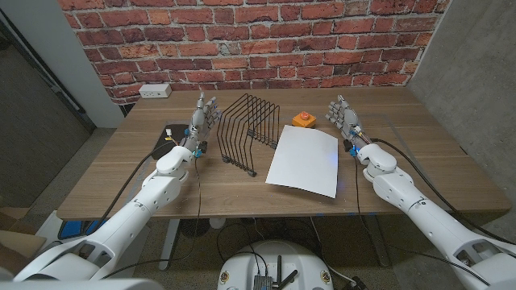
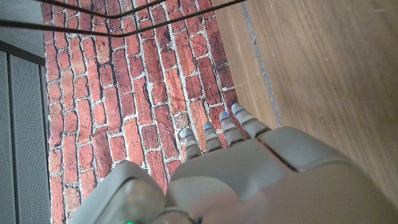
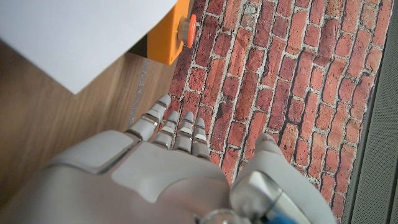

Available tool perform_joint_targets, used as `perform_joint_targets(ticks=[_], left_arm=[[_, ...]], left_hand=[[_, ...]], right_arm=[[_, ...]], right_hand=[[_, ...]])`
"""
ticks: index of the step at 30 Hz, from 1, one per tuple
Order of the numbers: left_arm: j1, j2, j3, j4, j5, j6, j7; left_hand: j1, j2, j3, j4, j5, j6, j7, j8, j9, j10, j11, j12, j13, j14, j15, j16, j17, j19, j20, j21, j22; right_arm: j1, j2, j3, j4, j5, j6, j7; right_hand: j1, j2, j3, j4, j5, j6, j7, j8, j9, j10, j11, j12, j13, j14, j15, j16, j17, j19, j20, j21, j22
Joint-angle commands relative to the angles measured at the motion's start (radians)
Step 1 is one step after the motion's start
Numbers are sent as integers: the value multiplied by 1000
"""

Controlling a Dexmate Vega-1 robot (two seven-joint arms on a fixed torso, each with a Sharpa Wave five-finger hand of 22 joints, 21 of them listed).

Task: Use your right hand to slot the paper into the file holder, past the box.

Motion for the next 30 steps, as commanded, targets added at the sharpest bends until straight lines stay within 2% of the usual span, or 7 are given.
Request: perform_joint_targets(ticks=[1, 6, 16, 30], left_arm=[[0, 0, 0, 0, 0, 0, 0], [-1, 0, 0, 1, 0, 0, 0], [-1, 0, 0, 1, 0, 0, 0], [-1, 0, 0, 0, 0, 1, 0]], left_hand=[[-1, 9, -2, 7, 4, 0, -9, 6, 5, -2, -7, 7, 5, 10, 2, 6, 2, 7, -1, 6, 5], [-1, 9, -2, 7, 4, 0, -9, 6, 5, -3, -7, 7, 5, 9, 1, 6, 2, 6, -2, 6, 5], [-1, 9, -2, 7, 4, 1, -9, 6, 5, -1, -6, 8, 5, 9, 1, 6, 2, 6, -2, 6, 5], [-1, 9, -2, 7, 3, 0, -9, 6, 5, -3, -7, 7, 5, 9, 1, 6, 2, 7, -1, 6, 5]], right_arm=[[-46, -24, 10, -95, -20, -44, -82], [-75, -31, 22, -133, -9, -59, -107], [-126, -84, 39, -253, 4, -139, -149], [-189, -149, 74, -399, 38, -252, -206]], right_hand=[[11, 4, 8, 0, 4, -10, -7, -1, 2, 5, -5, 6, -3, 8, -6, 3, -3, 7, -6, 3, 2], [10, -2, 7, -4, 3, -22, -11, -2, 2, 5, -3, 7, -8, 16, 1, 5, -10, 15, -2, 6, 2], [10, -11, 4, -12, 3, -49, -3, -7, 3, -12, -2, 3, -15, 8, 8, 3, -19, 14, 2, 4, 2], [32, -22, 8, -41, 2, -113, 1, -13, 2, -42, 5, -1, -25, -6, 18, -1, -37, 6, 6, 0, 2]])
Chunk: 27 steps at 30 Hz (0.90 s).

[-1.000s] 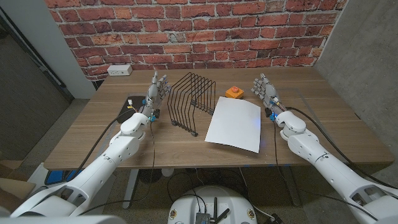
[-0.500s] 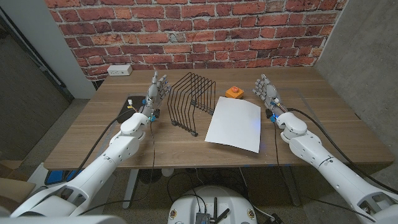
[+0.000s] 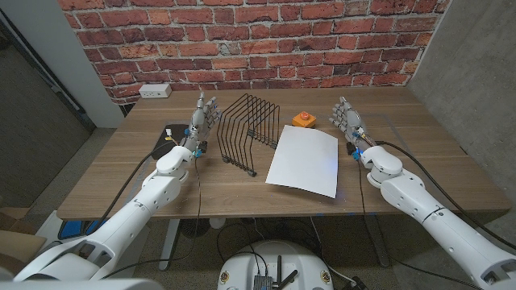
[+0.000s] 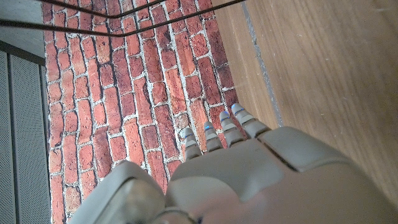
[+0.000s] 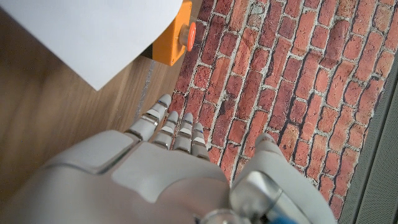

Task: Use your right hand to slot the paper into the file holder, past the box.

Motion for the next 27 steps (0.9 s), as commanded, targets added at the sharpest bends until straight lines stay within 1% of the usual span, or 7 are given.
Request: perform_joint_targets(ticks=[1, 8, 12, 16, 21, 24, 27], left_arm=[[0, 0, 0, 0, 0, 1, 0], [0, 0, 0, 0, 0, 1, 0], [0, 0, 0, 0, 0, 1, 0], [0, 0, 0, 0, 0, 1, 0], [-1, 0, 0, 1, 0, 1, -1], [-1, 0, 0, 2, 0, 1, -1], [-1, 0, 0, 2, 0, 0, -1]], left_hand=[[-1, 9, 1, 5, 3, 0, -9, 6, 5, -2, -7, 7, 6, 10, 1, 6, 2, 7, -1, 6, 6], [-1, 9, 1, 5, 3, 1, -9, 6, 5, -1, -7, 8, 6, 9, 1, 6, 2, 7, -2, 6, 6], [-1, 9, 1, 5, 3, 0, -9, 6, 5, -2, -6, 7, 6, 9, 2, 6, 2, 6, -1, 6, 6], [-1, 9, 1, 5, 3, 0, -9, 6, 5, -2, -6, 7, 6, 9, 1, 6, 2, 7, -2, 6, 6], [-1, 9, 1, 5, 3, 0, -9, 6, 5, -1, -8, 7, 6, 10, 1, 6, 2, 7, -2, 6, 6], [-1, 9, 1, 5, 3, 0, -9, 6, 5, -1, -9, 7, 6, 9, 1, 6, 2, 7, -2, 6, 6], [-1, 9, 1, 5, 3, 0, -9, 6, 5, -1, -8, 7, 6, 9, 1, 6, 2, 7, -2, 6, 6]], right_arm=[[-64, -60, 36, -134, 33, -95, -54], [-123, -110, 82, -240, 74, -172, -104], [-147, -126, 100, -282, 93, -205, -129], [-159, -140, 111, -314, 113, -241, -145], [-164, -166, 119, -358, 136, -309, -171], [-173, -181, 129, -381, 153, -335, -176], [-182, -197, 138, -416, 161, -377, -211]], right_hand=[[15, -4, 4, -15, 2, -19, 0, -4, 2, -15, 1, -1, -3, -3, 8, -1, -4, -3, 7, 1, 2], [24, -8, 6, -25, 1, -16, 5, 2, 2, -17, 1, 1, -5, -6, 14, -1, -10, -4, 10, 0, 2], [31, -13, 7, -34, 0, -27, 9, 1, 2, -23, -1, 1, -6, -7, 19, -1, -14, -4, 12, 1, 2], [37, -17, 7, -42, -1, -31, 11, 2, 2, -23, -2, 2, -7, -3, 20, 1, -18, 0, 15, 2, 2], [51, -25, 10, -58, -2, -43, 18, 2, 2, -23, -4, 4, -9, 8, 25, 6, -25, 5, 17, 3, 1], [64, -31, 12, -73, -3, -55, 25, 3, 2, -26, -7, 6, -10, 26, 27, 12, -31, 13, 28, 5, 1], [69, -35, 12, -80, -4, -60, 27, 4, 2, -28, -8, 6, -11, 39, 31, 17, -35, 19, 33, 7, 2]])
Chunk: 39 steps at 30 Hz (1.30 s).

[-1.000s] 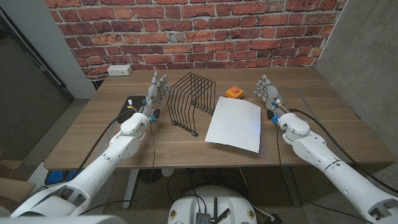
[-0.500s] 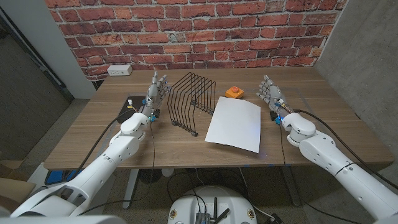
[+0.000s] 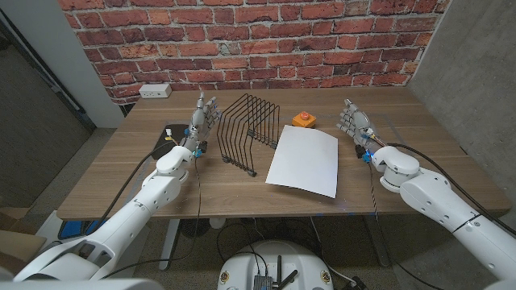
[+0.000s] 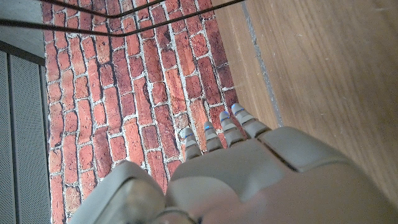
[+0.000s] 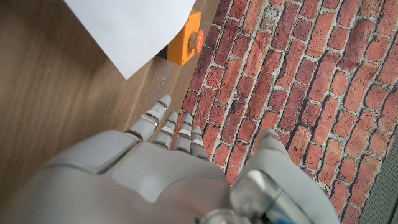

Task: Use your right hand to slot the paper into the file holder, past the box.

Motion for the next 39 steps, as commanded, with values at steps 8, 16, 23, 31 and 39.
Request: perform_joint_targets(ticks=[8, 16, 23, 31, 39], left_arm=[[0, 0, 0, 1, 0, 0, 0], [0, 0, 0, 1, 0, 0, 0], [0, 0, 0, 1, 0, 0, 0], [-1, 0, 0, 2, 0, 0, -1], [-1, 0, 0, 2, 0, 0, -1]], left_hand=[[-1, 9, 1, 5, 3, 1, -9, 6, 5, -1, -8, 8, 6, 10, 1, 6, 3, 7, -1, 7, 6], [-1, 9, 1, 5, 3, 1, -9, 6, 5, -2, -8, 7, 6, 10, 0, 6, 2, 7, -1, 6, 6], [-1, 9, 1, 5, 3, 1, -9, 6, 5, -1, -8, 8, 6, 10, 1, 7, 2, 7, -1, 6, 6], [-1, 9, 1, 5, 3, 1, -9, 6, 5, -2, -6, 7, 6, 9, 1, 6, 3, 7, -1, 7, 6], [-1, 9, 1, 5, 3, 0, -9, 6, 5, -2, -7, 7, 6, 10, 1, 6, 3, 7, -1, 6, 6]], right_arm=[[-68, -90, 75, -193, 98, -223, -137], [-94, -113, 113, -254, 142, -308, -212], [-122, -124, 151, -271, 188, -334, -217], [-132, -132, 187, -282, 253, -373, -226], [-128, -150, 223, -289, 349, -437, -241]], right_hand=[[26, -12, 2, -28, -7, -19, 16, 7, 3, -7, 1, 9, 0, 56, 25, 24, -11, 12, 28, 7, 3], [45, -18, 5, -51, -11, 4, 47, 20, 4, 30, 25, 23, 1, 99, 31, 36, -24, 53, 33, 17, 3], [73, -20, 12, -72, -12, 37, 68, 29, 5, 67, 56, 32, 2, 138, 47, 44, -37, 93, 35, 22, 2], [92, -24, 15, -83, -12, 39, 87, 26, 5, 75, 82, 31, 3, 146, 75, 41, -47, 114, 53, 21, 1], [114, -34, 17, -90, -11, 48, 113, 26, 5, 79, 112, 28, 3, 152, 105, 36, -60, 140, 84, 20, 0]])
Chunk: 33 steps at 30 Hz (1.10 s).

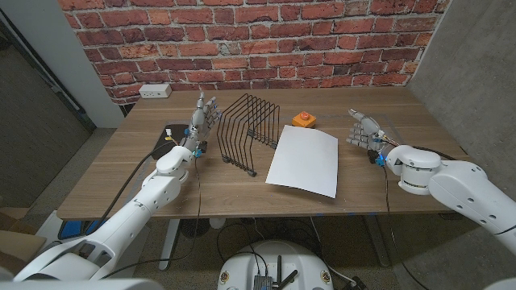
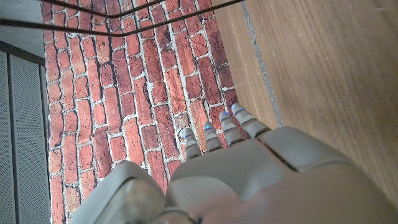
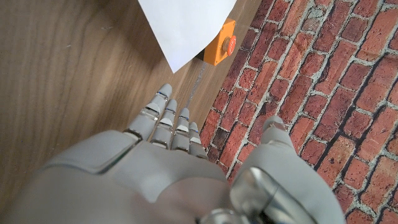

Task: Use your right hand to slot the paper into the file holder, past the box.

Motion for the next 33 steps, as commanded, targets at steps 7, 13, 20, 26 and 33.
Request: perform_joint_targets(ticks=[7, 13, 20, 26, 33], left_arm=[[-1, 0, 0, 1, 0, 0, 0], [-1, 0, 0, 1, 0, 0, 0], [-1, 0, 0, 1, 0, 0, 0], [-1, 0, 0, 1, 0, 0, -1], [-1, 0, 0, 1, 0, 0, -1]], left_hand=[[-1, 9, 1, 5, 3, 0, -9, 6, 5, -1, -8, 7, 6, 10, 1, 6, 3, 8, -1, 7, 6], [-1, 9, 1, 5, 3, 0, -9, 6, 5, -2, -8, 7, 6, 9, 0, 6, 3, 7, -1, 7, 6], [-1, 9, 1, 5, 3, 0, -9, 6, 5, -1, -7, 7, 6, 9, 1, 6, 3, 7, -1, 7, 6], [-1, 9, 1, 5, 3, 0, -9, 6, 5, 0, -7, 8, 6, 9, 1, 6, 3, 6, -2, 6, 6], [-1, 9, 1, 5, 3, 0, -9, 6, 5, -1, -8, 8, 6, 9, 2, 6, 3, 6, -1, 7, 6]], right_arm=[[6, -45, 65, -6, 183, -115, -5], [22, -78, 66, 12, 221, -135, 29], [48, -100, 59, 39, 271, -158, 49], [65, -113, 50, 60, 300, -164, 58], [57, -116, 44, 80, 306, -133, 82]], right_hand=[[36, -8, 2, -6, -3, 53, 67, 12, 6, 34, 23, 10, 3, 45, 26, 7, -14, 59, 25, 6, 2], [75, -6, 13, -13, -1, 62, 72, 9, 7, 42, 41, 7, 4, 56, 38, 5, -24, 114, 39, 13, 2], [121, -15, 23, -17, -3, 66, 84, 7, 10, 64, 82, 11, 7, 90, 69, 15, -28, 166, 47, 14, 2], [167, -26, 28, -12, -8, 92, 90, 10, 15, 92, 105, 13, 9, 136, 110, 27, -32, 211, 64, 3, 1], [190, -39, 21, -5, -12, 121, 93, 14, 19, 131, 104, 18, 9, 181, 112, 38, -34, 238, 80, -8, 1]])
